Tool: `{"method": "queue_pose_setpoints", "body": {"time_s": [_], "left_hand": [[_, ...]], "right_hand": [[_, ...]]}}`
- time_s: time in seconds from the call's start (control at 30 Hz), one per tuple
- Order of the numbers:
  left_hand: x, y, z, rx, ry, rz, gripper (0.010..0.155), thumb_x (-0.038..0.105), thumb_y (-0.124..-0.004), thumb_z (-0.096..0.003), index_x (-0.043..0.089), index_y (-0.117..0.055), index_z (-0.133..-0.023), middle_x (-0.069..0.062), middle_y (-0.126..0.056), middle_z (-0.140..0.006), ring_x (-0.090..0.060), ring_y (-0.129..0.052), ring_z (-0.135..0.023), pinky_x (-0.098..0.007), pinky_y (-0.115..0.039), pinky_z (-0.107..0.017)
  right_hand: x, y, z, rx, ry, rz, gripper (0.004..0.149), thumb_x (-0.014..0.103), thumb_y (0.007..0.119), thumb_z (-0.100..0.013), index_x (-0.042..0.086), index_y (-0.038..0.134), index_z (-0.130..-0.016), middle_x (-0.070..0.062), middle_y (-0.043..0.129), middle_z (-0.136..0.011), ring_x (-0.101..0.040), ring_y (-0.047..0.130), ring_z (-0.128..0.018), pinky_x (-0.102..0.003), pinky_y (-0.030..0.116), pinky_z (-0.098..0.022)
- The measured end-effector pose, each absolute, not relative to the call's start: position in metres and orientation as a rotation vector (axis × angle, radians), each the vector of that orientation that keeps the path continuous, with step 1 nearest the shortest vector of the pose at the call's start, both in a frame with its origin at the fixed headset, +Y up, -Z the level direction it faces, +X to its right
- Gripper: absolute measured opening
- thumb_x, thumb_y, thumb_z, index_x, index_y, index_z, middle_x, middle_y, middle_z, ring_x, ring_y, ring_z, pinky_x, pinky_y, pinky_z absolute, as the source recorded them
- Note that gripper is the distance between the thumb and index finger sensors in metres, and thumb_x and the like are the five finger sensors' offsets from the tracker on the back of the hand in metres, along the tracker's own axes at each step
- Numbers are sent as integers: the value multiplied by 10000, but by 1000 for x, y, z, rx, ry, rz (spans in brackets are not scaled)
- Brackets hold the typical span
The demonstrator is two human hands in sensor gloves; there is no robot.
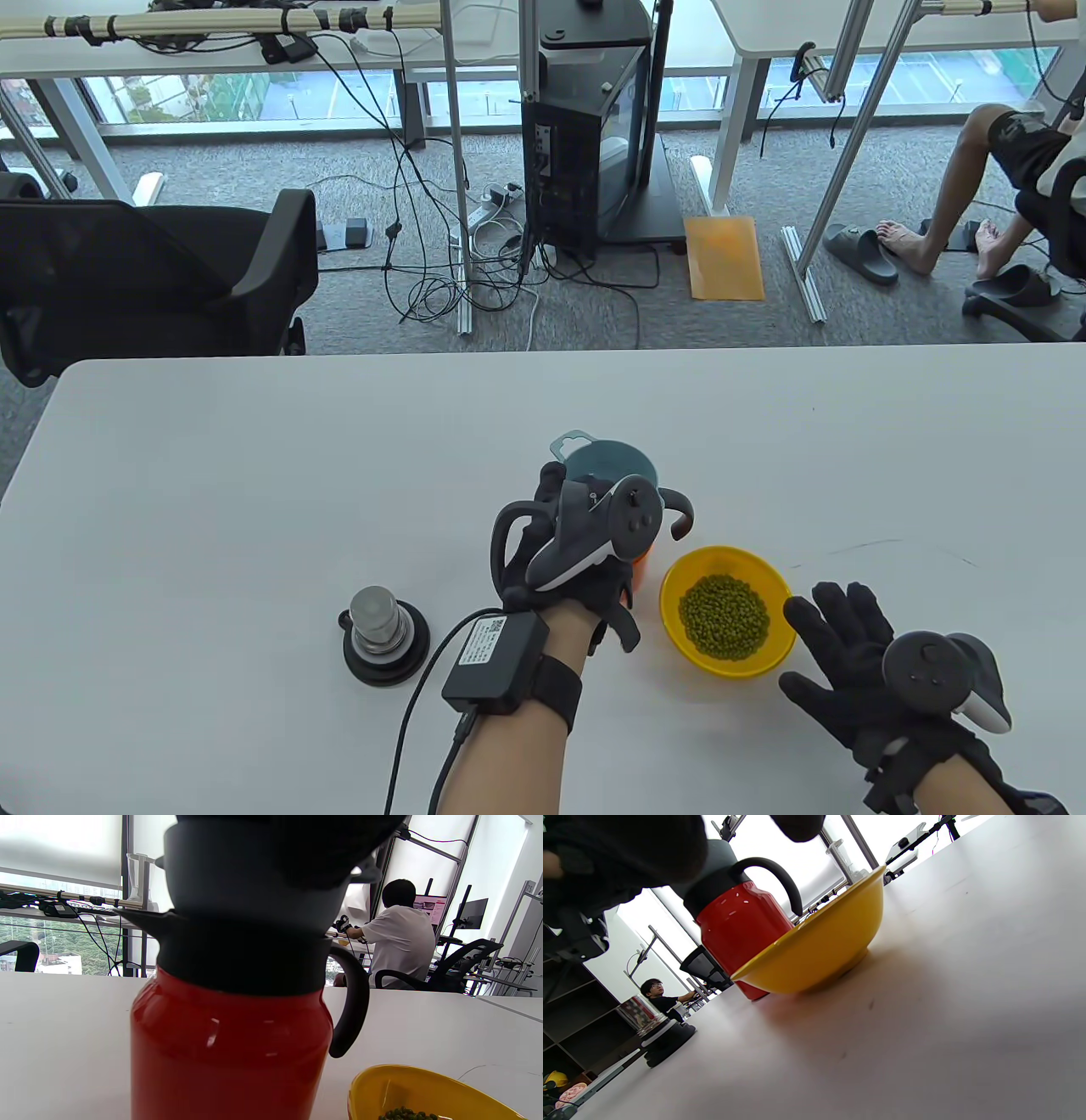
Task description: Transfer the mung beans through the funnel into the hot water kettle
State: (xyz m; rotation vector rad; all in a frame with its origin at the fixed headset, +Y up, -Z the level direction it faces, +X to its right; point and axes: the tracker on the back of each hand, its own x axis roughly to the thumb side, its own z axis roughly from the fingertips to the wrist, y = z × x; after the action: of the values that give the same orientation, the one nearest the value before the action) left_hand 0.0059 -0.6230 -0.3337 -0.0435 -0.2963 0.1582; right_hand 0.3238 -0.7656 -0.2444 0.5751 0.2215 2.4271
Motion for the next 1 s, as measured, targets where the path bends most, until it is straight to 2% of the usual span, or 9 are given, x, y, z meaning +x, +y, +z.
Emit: {"method": "queue_pose_setpoints", "body": {"time_s": [0.13,0.27,0.47,0.57,0.77,1.0], "left_hand": [[4,-630,-331,-107,-279,142,552,326,-822,-434,303,-652,-960,-11,-748,-1000,-331,-708,-996,-594,-340,-758],[-5,-626,-326,-119,-305,149,711,416,-831,-432,306,-477,-1039,-29,-534,-1112,-364,-510,-1066,-638,-225,-737],[-39,-606,-313,-112,-216,175,839,484,-813,-434,312,-304,-1079,-55,-263,-1170,-394,-265,-1096,-664,-143,-717],[-56,-609,-306,-119,-174,212,867,501,-794,-439,301,-248,-1082,-89,-189,-1167,-401,-179,-1093,-664,-130,-716],[-77,-645,-286,-111,-163,218,894,518,-764,-452,294,-167,-1078,-90,-111,-1161,-405,-112,-1079,-666,-115,-710],[-87,-717,-268,-198,-155,246,859,526,-756,-455,316,-211,-1085,-56,-101,-1161,-406,-95,-1072,-670,-105,-704]], "right_hand": [[324,-766,-244,578,220,2426,885,564,688,-546,46,303,-1152,-338,72,-1081,-619,-72,-875,-791,111,-543],[323,-766,-244,582,222,2422,885,564,688,-546,46,303,-1152,-337,72,-1081,-618,-71,-877,-790,113,-544],[323,-766,-244,590,225,2415,884,562,686,-548,48,295,-1152,-337,68,-1079,-619,-73,-874,-789,115,-545],[323,-766,-244,588,221,2417,884,561,686,-547,48,295,-1151,-338,70,-1078,-620,-73,-873,-789,116,-546],[323,-767,-244,574,230,2421,880,560,683,-548,49,295,-1150,-338,70,-1078,-621,-71,-872,-789,118,-545],[325,-770,-246,554,250,2413,873,555,679,-552,53,291,-1151,-341,64,-1074,-623,-70,-870,-789,121,-544]]}}
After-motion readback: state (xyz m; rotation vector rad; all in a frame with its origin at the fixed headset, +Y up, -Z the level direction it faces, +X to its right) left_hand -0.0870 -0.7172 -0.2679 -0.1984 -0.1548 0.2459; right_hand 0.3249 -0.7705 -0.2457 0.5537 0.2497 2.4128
